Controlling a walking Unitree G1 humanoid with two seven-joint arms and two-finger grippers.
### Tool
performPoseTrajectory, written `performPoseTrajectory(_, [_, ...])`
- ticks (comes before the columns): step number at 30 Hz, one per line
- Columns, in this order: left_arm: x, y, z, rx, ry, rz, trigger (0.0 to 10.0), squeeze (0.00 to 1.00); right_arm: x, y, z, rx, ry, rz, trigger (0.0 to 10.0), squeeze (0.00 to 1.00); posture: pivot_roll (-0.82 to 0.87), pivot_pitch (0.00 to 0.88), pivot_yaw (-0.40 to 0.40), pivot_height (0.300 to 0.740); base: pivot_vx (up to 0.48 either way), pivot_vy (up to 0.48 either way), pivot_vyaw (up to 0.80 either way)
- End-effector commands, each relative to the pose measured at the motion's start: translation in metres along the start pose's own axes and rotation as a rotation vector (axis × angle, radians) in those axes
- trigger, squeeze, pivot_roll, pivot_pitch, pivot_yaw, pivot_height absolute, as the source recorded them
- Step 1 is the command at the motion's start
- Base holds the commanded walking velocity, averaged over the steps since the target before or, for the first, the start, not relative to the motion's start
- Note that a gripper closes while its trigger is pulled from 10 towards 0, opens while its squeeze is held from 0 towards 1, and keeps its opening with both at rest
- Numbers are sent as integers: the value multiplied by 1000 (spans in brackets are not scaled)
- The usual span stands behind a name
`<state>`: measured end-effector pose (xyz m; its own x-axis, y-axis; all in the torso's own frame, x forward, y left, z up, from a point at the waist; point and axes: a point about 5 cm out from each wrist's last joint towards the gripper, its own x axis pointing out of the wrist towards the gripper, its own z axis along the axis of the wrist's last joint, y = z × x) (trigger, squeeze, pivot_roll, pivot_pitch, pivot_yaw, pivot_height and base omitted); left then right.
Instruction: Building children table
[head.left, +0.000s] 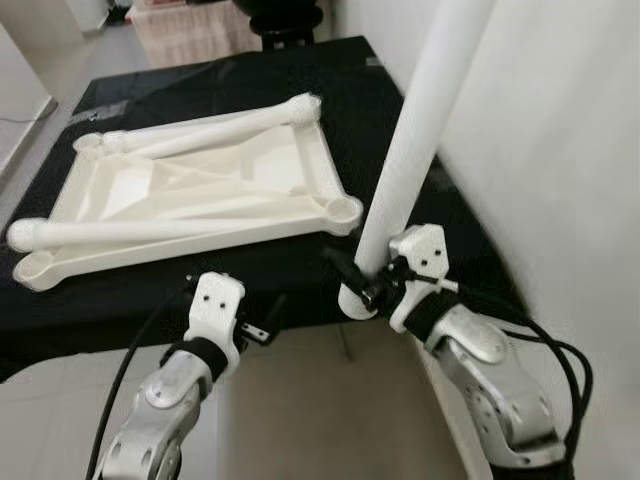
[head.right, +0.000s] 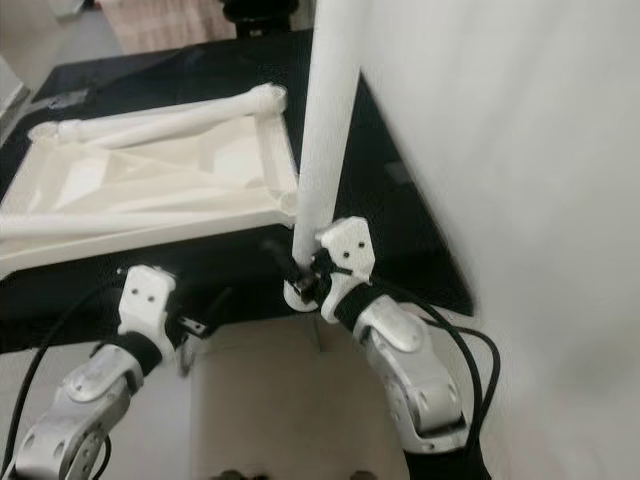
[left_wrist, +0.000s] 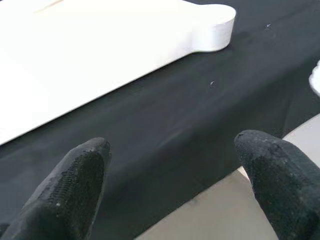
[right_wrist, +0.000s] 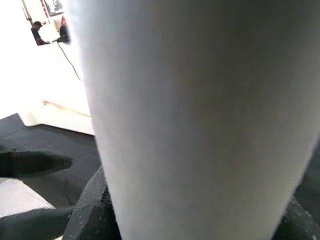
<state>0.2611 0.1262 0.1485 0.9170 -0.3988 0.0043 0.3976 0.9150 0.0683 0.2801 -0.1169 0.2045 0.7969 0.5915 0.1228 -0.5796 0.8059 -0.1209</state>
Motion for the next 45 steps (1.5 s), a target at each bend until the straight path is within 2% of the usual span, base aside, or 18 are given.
performPoseTrajectory(1, [-1,3,-4,21,15,7,10000,0,0,1,0,-8,-15,-4,10000,0,-115,157,89,740,0,0,0])
performPoseTrajectory(11, [3,1,-4,32,3,-4,10000,0,1,-6,-2,-18,-19,-50,10000,0,-117,143,89,740,0,0,0])
performPoseTrajectory(18, [8,-3,-2,6,-21,-31,10000,0,2,-13,-5,-17,-21,-98,10000,0,-120,132,86,740,0,0,0])
performPoseTrajectory(22, [8,-6,1,-6,-35,-44,10000,0,0,-18,-1,6,-73,-121,10000,0,-119,133,84,740,0,0,695])
performPoseTrajectory(23, [8,-7,1,-8,-38,-52,10000,0,1,-25,-1,13,-58,-167,10000,0,-118,133,84,740,240,0,0])
performPoseTrajectory(28, [8,-9,2,-7,-41,-64,10000,0,0,-33,0,30,-75,-213,10000,0,-115,133,84,740,241,0,320])
performPoseTrajectory(45, [9,-11,1,-7,-45,-84,10000,0,4,-28,0,34,-80,-177,10000,0,-118,134,82,740,250,0,0])
